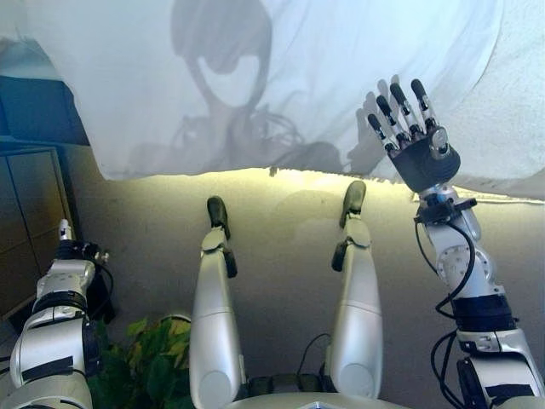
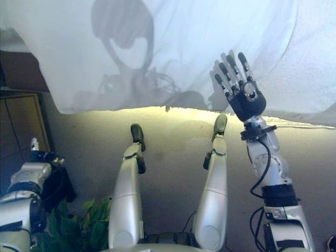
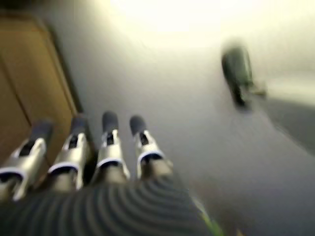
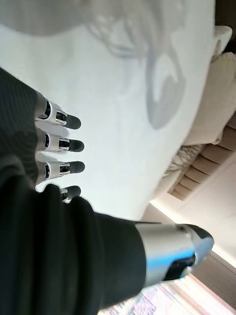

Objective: Make the bed neatly

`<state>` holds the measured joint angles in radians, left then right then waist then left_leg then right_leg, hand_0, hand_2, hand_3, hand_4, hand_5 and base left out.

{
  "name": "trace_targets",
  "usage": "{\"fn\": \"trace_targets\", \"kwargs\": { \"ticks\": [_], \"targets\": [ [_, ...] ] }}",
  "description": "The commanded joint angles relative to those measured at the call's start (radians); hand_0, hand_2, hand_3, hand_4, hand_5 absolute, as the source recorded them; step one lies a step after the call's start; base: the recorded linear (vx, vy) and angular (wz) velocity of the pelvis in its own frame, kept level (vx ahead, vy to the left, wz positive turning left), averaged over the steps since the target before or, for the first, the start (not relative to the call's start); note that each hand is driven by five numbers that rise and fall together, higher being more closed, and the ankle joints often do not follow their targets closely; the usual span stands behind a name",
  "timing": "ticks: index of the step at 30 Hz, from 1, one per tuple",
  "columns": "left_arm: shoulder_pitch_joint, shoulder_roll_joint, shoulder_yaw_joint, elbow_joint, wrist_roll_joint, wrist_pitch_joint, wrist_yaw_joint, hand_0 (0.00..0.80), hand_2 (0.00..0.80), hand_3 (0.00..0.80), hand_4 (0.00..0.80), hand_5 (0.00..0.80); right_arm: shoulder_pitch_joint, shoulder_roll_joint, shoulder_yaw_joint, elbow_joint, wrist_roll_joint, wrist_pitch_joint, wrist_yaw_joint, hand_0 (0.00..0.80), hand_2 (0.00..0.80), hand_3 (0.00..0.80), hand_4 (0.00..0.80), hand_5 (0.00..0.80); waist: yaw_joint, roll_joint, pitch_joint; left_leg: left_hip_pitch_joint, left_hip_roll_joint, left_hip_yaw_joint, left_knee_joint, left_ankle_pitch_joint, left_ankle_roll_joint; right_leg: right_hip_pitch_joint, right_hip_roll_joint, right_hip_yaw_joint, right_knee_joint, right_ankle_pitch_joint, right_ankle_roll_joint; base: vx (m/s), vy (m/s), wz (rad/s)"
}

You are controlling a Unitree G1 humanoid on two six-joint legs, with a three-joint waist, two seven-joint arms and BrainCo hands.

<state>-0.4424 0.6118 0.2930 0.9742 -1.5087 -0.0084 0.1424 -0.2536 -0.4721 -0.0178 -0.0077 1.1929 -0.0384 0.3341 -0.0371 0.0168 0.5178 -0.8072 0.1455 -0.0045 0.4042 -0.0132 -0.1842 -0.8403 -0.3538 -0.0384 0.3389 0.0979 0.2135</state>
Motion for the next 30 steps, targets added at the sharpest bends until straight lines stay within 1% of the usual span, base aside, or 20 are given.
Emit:
{"fn": "trace_targets", "kwargs": {
  "ticks": [1, 3, 5, 7, 8, 10, 11, 15, 17, 20, 22, 24, 26, 28, 30],
  "targets": [
    [0.111, -0.06, 0.022, -0.111, -0.022, -0.166, -0.089, 0.0, 0.0, 0.0, 0.0, 0.0, 0.105, 0.049, -0.05, -0.097, -0.039, -0.103, 0.02, 0.0, 0.0, 0.0, 0.0, 0.0, 0.008, 0.012, 0.002, 0.027, -0.041, 0.006, -0.031, 0.106, 0.069, 0.11, -0.02, -0.058, -0.041, 0.02, -0.042, -0.004, -0.23, 0.13],
    [0.15, -0.101, 0.026, -0.186, -0.014, -0.209, -0.134, 0.0, 0.0, 0.0, 0.0, 0.0, 0.133, 0.071, -0.057, -0.057, -0.056, -0.127, 0.015, 0.0, 0.0, 0.0, 0.0, 0.0, 0.021, 0.01, 0.002, 0.078, -0.045, 0.003, -0.054, 0.103, 0.072, 0.168, -0.021, -0.072, -0.055, 0.017, -0.041, -0.003, -0.213, 0.12],
    [0.183, -0.143, 0.022, -0.277, 0.031, -0.243, -0.16, 0.0, 0.0, 0.0, 0.0, 0.0, 0.152, 0.085, -0.065, 0.006, -0.077, -0.16, -0.005, 0.0, 0.0, 0.0, 0.0, 0.0, 0.038, 0.005, 0.002, 0.147, -0.049, -0.001, -0.09, 0.1, 0.079, 0.249, -0.02, -0.09, -0.075, 0.011, -0.039, -0.009, -0.263, 0.12],
    [0.189, -0.148, 0.02, -0.334, 0.067, -0.259, -0.164, 0.0, 0.0, 0.0, 0.0, 0.0, 0.166, 0.095, -0.072, 0.045, -0.073, -0.165, -0.022, 0.0, 0.0, 0.0, 0.0, 0.0, 0.047, -0.002, -0.017, 0.199, -0.045, -0.009, -0.123, 0.101, 0.081, 0.307, -0.013, -0.102, -0.095, 0.01, -0.04, 0.025, -0.239, 0.23],
    [0.19, -0.148, 0.019, -0.345, 0.076, -0.258, -0.162, 0.0, 0.0, 0.0, 0.0, 0.0, 0.172, 0.098, -0.074, 0.052, -0.071, -0.162, -0.023, 0.0, 0.0, 0.0, 0.0, 0.0, 0.048, -0.003, -0.025, 0.209, -0.043, -0.009, -0.129, 0.101, 0.081, 0.318, -0.011, -0.105, -0.099, 0.009, -0.04, 0.075, -0.24, 0.19],
    [0.21, -0.162, 0.009, -0.421, 0.114, -0.267, -0.207, 0.0, 0.0, 0.0, 0.0, 0.0, 0.214, 0.12, -0.078, 0.089, -0.075, -0.178, -0.052, 0.0, 0.0, 0.0, 0.0, 0.0, 0.058, -0.011, -0.072, 0.272, -0.036, -0.017, -0.171, 0.101, 0.082, 0.386, 0.002, -0.117, -0.126, 0.006, -0.043, 0.096, -0.263, 0.11],
    [0.22, -0.171, 0.005, -0.448, 0.134, -0.271, -0.21, 0.0, 0.0, 0.0, 0.0, 0.0, 0.227, 0.127, -0.08, 0.095, -0.077, -0.18, -0.059, 0.0, 0.0, 0.0, 0.0, 0.0, 0.061, -0.011, -0.084, 0.296, -0.035, -0.02, -0.187, 0.101, 0.083, 0.409, 0.006, -0.121, -0.137, 0.005, -0.042, 0.109, -0.266, 0.12],
    [0.287, -0.243, -0.027, -0.586, 0.247, -0.253, -0.295, 0.0, 0.0, 0.0, 0.0, 0.0, 0.309, 0.162, -0.079, 0.149, -0.099, -0.184, -0.065, 0.0, 0.0, 0.0, 0.0, 0.0, 0.081, -0.018, -0.159, 0.406, -0.027, -0.035, -0.255, 0.097, 0.082, 0.515, 0.023, -0.129, -0.181, -0.001, -0.042, 0.109, -0.236, 0.14],
    [0.328, -0.271, -0.044, -0.631, 0.279, -0.222, -0.335, 0.0, 0.0, 0.0, 0.0, 0.0, 0.341, 0.173, -0.075, 0.176, -0.092, -0.193, -0.057, 0.0, 0.0, 0.0, 0.0, 0.0, 0.09, -0.021, -0.191, 0.45, -0.021, -0.04, -0.285, 0.101, 0.083, 0.559, 0.032, -0.126, -0.203, -0.002, -0.043, 0.096, -0.184, 0.07],
    [0.38, -0.306, -0.08, -0.662, 0.314, -0.184, -0.384, 0.0, 0.0, 0.0, 0.0, 0.0, 0.375, 0.184, -0.068, 0.224, -0.079, -0.186, -0.055, 0.0, 0.0, 0.0, 0.0, 0.0, 0.097, -0.026, -0.254, 0.54, -0.011, -0.036, -0.347, 0.104, 0.084, 0.643, 0.047, -0.125, -0.243, -0.008, -0.039, 0.134, -0.141, 0.04],
    [0.404, -0.333, -0.105, -0.668, 0.338, -0.172, -0.395, 0.0, 0.0, 0.0, 0.0, 0.0, 0.399, 0.197, -0.068, 0.243, -0.069, -0.173, -0.043, 0.0, 0.0, 0.0, 0.0, 0.0, 0.1, -0.029, -0.287, 0.59, -0.011, -0.036, -0.379, 0.109, 0.084, 0.691, 0.051, -0.131, -0.265, -0.007, -0.038, 0.125, -0.122, 0.09],
    [0.431, -0.357, -0.123, -0.666, 0.336, -0.134, -0.422, 0.0, 0.0, 0.0, 0.0, 0.0, 0.43, 0.214, -0.069, 0.267, -0.068, -0.165, -0.014, 0.0, 0.0, 0.0, 0.0, 0.0, 0.104, -0.033, -0.322, 0.629, -0.013, -0.04, -0.39, 0.109, 0.085, 0.73, 0.051, -0.137, -0.273, -0.009, -0.036, 0.131, -0.116, 0.06],
    [0.463, -0.366, -0.136, -0.645, 0.351, -0.118, -0.431, 0.0, 0.0, 0.0, 0.0, 0.0, 0.458, 0.224, -0.066, 0.287, -0.077, -0.153, -0.009, 0.0, 0.0, 0.0, 0.0, 0.0, 0.105, -0.038, -0.355, 0.664, -0.011, -0.038, -0.389, 0.103, 0.085, 0.761, 0.049, -0.139, -0.271, -0.014, -0.035, 0.158, -0.089, 0.05],
    [0.487, -0.366, -0.155, -0.613, 0.391, -0.105, -0.439, 0.0, 0.0, 0.0, 0.0, 0.0, 0.476, 0.232, -0.057, 0.3, -0.086, -0.125, -0.019, 0.0, 0.0, 0.0, 0.0, 0.0, 0.103, -0.045, -0.391, 0.702, -0.005, -0.033, -0.389, 0.096, 0.085, 0.792, 0.051, -0.136, -0.271, -0.021, -0.033, 0.16, -0.086, 0.03],
    [0.507, -0.367, -0.174, -0.609, 0.379, -0.054, -0.477, 0.0, 0.0, 0.0, 0.0, 0.0, 0.483, 0.238, -0.043, 0.319, -0.093, -0.116, -0.037, 0.0, 0.0, 0.0, 0.0, 0.0, 0.105, -0.049, -0.417, 0.74, 0.002, -0.025, -0.403, 0.092, 0.085, 0.822, 0.054, -0.137, -0.28, -0.027, -0.03, 0.099, -0.091, -0.04]
  ]
}}
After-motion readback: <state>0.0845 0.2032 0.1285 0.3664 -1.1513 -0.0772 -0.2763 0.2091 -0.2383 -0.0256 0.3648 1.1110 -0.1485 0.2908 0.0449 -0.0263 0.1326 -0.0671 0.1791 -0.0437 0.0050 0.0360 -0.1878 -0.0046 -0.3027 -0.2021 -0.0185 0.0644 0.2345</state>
